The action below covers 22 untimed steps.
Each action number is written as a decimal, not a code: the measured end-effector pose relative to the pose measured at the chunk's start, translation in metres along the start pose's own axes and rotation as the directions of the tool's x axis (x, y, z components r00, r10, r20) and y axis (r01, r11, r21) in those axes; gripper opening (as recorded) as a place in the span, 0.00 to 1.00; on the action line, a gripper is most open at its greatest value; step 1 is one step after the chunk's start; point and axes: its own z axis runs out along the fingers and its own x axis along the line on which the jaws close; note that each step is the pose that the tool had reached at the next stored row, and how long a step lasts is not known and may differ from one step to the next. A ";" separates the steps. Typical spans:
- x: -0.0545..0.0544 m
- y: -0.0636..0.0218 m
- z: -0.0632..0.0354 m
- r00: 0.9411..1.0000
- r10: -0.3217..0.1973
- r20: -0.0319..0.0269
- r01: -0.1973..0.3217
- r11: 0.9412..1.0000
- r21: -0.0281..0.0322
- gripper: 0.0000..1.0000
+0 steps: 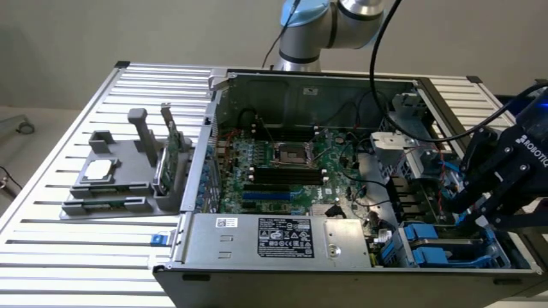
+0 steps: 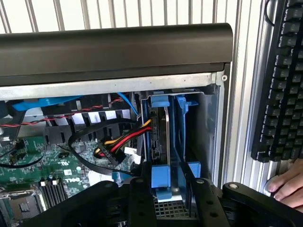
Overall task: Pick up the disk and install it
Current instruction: 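Insert the first disk wire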
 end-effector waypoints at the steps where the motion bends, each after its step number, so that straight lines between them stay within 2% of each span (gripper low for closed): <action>1: 0.000 -0.0018 0.0004 1.000 0.000 0.000 0.000 1.000 0.000 0.36; 11: 0.001 -0.0201 0.0030 1.000 0.000 0.000 0.000 1.000 0.004 0.36; 17: 0.014 -0.0247 -0.0001 1.000 0.000 0.000 0.000 1.000 0.004 0.36; 22: 0.014 -0.0251 -0.0001 1.000 0.000 0.000 0.000 1.000 0.005 0.36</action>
